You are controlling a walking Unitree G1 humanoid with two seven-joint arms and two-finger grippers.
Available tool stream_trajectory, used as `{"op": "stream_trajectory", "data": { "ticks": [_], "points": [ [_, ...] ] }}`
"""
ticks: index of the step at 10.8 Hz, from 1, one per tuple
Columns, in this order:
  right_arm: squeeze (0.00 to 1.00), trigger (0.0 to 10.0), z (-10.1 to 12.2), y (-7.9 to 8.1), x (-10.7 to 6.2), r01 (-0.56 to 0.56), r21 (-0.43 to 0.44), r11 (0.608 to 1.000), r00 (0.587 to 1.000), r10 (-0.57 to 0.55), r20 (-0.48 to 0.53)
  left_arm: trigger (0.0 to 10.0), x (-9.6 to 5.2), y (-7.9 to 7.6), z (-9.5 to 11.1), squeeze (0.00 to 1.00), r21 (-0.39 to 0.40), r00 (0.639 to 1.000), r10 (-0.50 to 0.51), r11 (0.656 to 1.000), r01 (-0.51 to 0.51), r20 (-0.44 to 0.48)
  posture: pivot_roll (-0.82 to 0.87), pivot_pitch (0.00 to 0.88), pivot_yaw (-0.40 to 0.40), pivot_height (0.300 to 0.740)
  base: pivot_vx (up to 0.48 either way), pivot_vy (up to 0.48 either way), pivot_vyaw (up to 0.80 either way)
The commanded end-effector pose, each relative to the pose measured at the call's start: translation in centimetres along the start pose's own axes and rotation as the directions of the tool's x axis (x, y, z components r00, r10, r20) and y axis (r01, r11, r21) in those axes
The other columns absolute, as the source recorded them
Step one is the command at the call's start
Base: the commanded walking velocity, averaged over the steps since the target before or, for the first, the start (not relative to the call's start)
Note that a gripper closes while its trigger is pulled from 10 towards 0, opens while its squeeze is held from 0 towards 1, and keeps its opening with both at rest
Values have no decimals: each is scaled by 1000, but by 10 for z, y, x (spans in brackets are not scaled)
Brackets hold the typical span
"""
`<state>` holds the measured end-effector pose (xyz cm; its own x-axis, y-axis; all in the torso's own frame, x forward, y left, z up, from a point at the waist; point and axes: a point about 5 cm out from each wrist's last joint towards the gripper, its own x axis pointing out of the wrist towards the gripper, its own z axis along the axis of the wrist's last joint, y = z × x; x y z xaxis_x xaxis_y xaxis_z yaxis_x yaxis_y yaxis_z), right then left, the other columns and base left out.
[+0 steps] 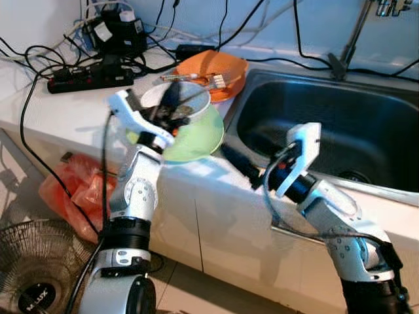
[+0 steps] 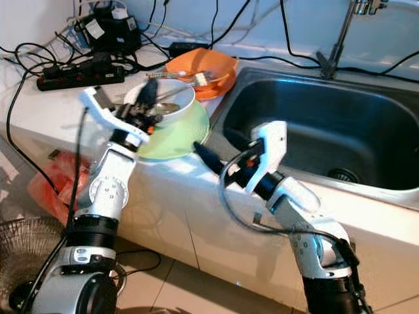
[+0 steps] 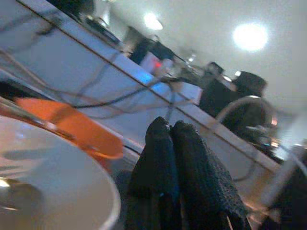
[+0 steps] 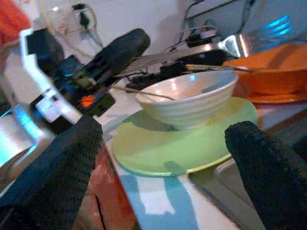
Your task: Kitchen organization
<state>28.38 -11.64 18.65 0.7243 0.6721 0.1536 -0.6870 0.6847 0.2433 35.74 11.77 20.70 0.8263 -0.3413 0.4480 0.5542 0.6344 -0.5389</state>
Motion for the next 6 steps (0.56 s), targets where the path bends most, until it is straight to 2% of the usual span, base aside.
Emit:
{"op": "stream_trajectory", "data": {
  "ticks": [1, 2, 5, 6],
  "points": [
    [0, 10000, 4, -3, 2, 19, 27, 999, 1000, -19, 18, 0, 1, -8, 0, 0, -20, 998, -58, 998, 58, -15, 8, 30, 58, 740, 0, 0, 0],
    [0, 10000, 5, -5, 2, 32, 33, 999, 999, -32, 22, 0, 0, -11, -2, 0, -33, 996, -81, 996, 80, -27, 8, 31, 58, 740, 0, 0, 0],
    [0, 10000, 7, -10, 3, 77, 121, 990, 995, -85, 61, 0, -1, -19, -7, 0, -258, 994, -110, 961, 98, -30, 9, 32, 62, 740, 0, 0, 0],
    [0, 10000, 9, -11, 5, 84, 178, 980, 991, -100, 85, 0, -4, -16, -12, 0, -361, 994, -99, 929, 79, -38, 12, 31, 62, 740, 0, 0, 0]
  ]
}}
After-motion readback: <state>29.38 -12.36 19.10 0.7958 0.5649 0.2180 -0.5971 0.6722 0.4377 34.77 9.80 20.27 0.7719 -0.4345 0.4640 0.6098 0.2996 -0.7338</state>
